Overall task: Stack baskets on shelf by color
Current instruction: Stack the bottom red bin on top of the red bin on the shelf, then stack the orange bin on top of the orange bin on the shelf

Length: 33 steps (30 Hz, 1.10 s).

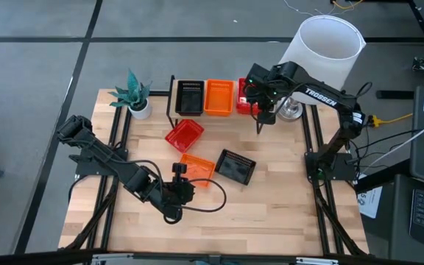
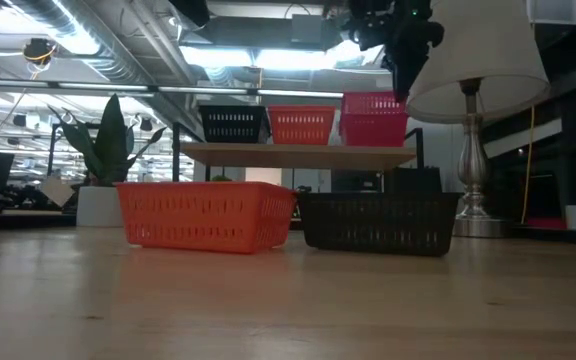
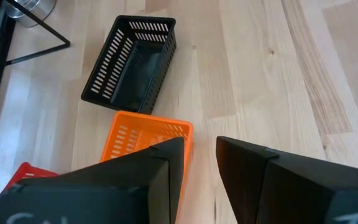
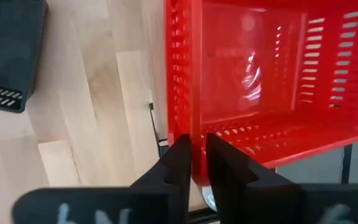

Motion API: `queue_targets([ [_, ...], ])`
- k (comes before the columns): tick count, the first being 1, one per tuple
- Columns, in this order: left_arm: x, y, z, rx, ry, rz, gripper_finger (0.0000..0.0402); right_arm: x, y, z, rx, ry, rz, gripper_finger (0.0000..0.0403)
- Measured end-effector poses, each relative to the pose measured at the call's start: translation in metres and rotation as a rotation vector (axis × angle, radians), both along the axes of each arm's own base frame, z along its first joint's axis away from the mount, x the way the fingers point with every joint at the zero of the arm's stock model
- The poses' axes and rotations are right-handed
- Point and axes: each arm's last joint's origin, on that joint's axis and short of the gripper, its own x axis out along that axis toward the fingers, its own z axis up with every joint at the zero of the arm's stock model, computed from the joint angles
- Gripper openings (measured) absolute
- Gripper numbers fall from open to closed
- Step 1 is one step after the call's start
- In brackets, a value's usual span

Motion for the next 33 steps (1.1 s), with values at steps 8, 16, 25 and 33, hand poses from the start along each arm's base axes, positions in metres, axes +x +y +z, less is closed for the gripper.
queue_targets([
  [8,0.000,0.000,0.000,0.000,0.000,0.000,0.0087,0.000,0.000,0.000,-0.001,0.007,0.017,0.0089],
  [16,0.000,0.000,0.000,0.000,0.001,0.000,0.0087,0.004,0.014,0.006,0.037,-0.009,0.068,0.0110],
  [25,0.001,0.002,0.000,-0.020,-0.014,0.041,0.0087,0.007,0.059,0.032,0.301,-0.162,-0.007,0.0110],
  [33,0.009,0.021,-0.001,-0.233,-0.054,0.310,0.0087,-0.003,0.110,0.036,0.600,-0.195,0.200,0.0110],
])
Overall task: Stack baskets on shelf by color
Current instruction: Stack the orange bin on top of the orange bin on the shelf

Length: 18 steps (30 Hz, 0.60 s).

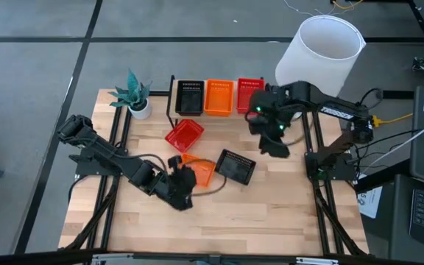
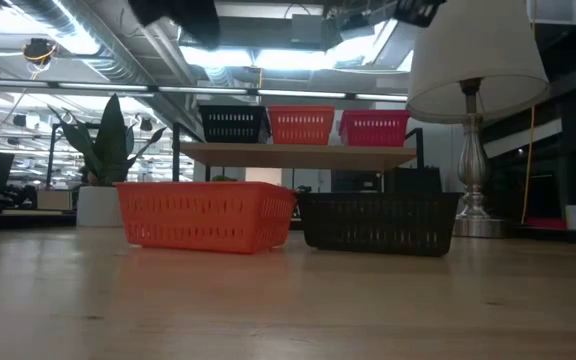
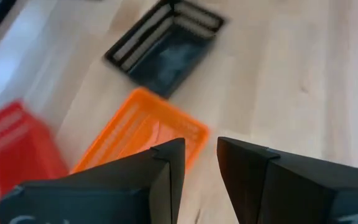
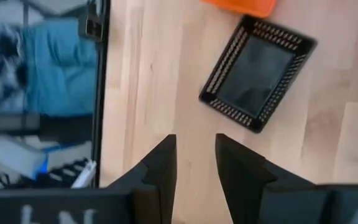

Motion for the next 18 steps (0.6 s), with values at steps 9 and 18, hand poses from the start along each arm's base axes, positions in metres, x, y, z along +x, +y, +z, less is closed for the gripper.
queue_targets([
  [9,0.013,0.051,-0.019,-0.040,0.220,0.064,0.0090,-0.021,0.029,-0.014,-0.061,0.050,0.110,0.0110],
  [18,0.049,0.043,-0.056,-0.113,0.192,-0.014,0.0106,-0.019,0.040,-0.045,-0.068,0.124,0.091,0.0110],
])
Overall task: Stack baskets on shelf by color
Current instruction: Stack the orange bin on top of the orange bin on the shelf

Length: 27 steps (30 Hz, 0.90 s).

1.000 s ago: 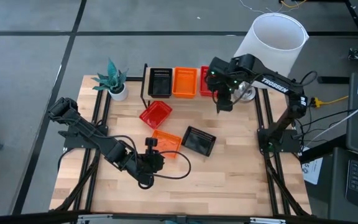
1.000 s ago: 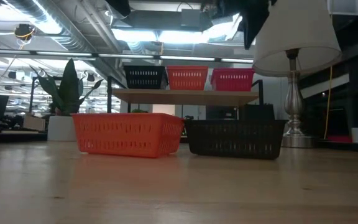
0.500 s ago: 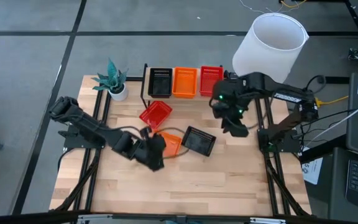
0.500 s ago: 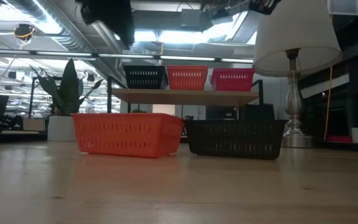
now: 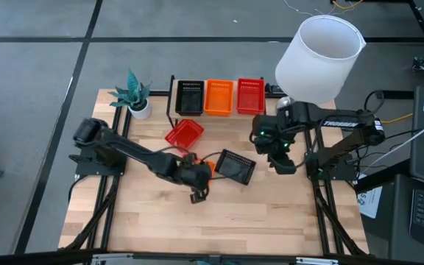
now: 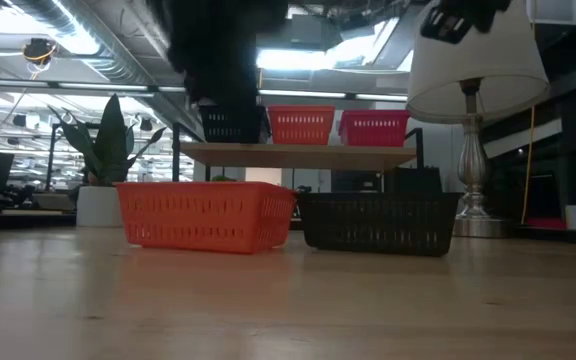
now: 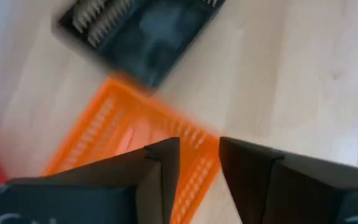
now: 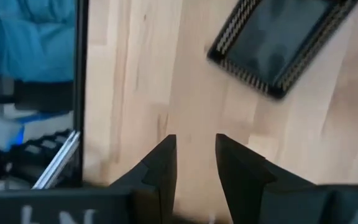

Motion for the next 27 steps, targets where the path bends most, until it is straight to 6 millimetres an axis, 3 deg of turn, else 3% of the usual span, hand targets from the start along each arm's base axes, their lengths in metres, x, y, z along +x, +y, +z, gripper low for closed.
queue_targets([
  [4,0.014,0.002,-0.032,-0.004,0.065,0.011,0.0105,0.012,0.006,-0.022,-0.027,-0.074,0.035,0.0110],
  [9,0.014,-0.004,-0.037,-0.021,0.081,0.049,0.0104,0.014,0.015,-0.043,-0.069,-0.088,0.153,0.0110],
  [13,0.002,-0.018,-0.008,-0.015,0.034,0.025,0.0104,0.022,0.020,-0.054,-0.071,-0.171,0.168,0.0110],
  [19,-0.046,-0.037,0.035,0.020,0.009,0.096,0.0104,0.054,0.040,-0.075,-0.058,-0.560,0.204,0.0110],
  [23,-0.087,-0.049,0.051,0.028,0.054,0.160,0.0104,0.071,0.058,-0.102,-0.193,-0.777,0.281,0.0110],
  [27,-0.113,-0.063,0.060,0.062,-0.008,0.191,0.0104,0.095,0.067,-0.124,-0.361,-0.884,0.273,0.0110],
])
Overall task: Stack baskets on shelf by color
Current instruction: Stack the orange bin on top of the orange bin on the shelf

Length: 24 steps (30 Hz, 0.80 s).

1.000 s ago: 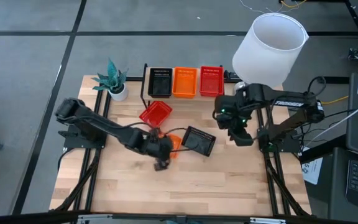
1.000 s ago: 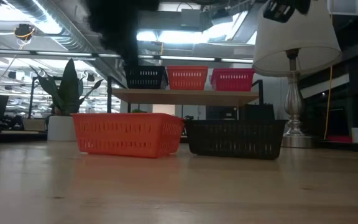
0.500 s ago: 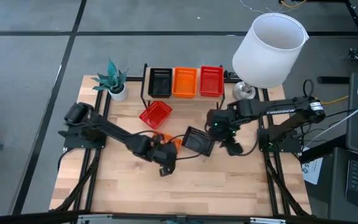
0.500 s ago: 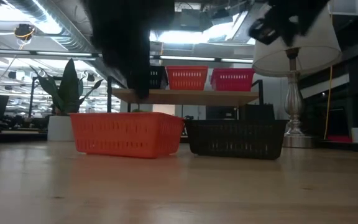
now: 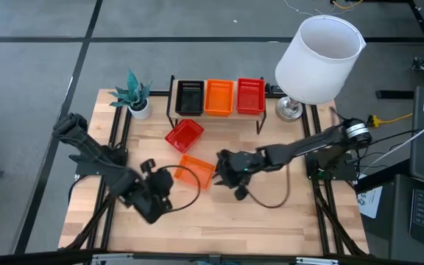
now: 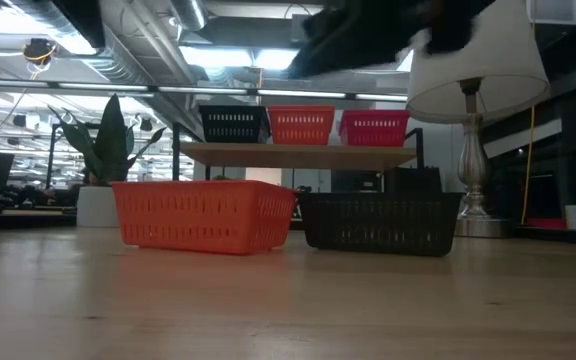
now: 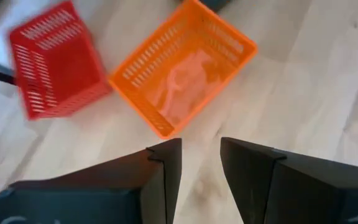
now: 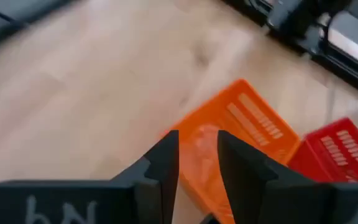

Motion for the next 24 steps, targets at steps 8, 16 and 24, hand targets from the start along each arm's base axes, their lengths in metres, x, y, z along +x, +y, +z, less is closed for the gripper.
queue_targets([
  [8,-0.025,-0.022,0.005,0.084,-0.103,-0.059,0.0104,0.045,0.004,-0.041,-0.143,0.221,0.033,0.0110],
  [16,-0.030,-0.027,0.006,0.104,-0.124,-0.078,0.0104,0.054,0.017,-0.066,-0.282,0.263,0.088,0.0110],
  [24,-0.030,-0.027,0.006,0.110,-0.133,-0.075,0.0104,0.054,0.012,-0.072,-0.336,0.275,0.029,0.0105],
])
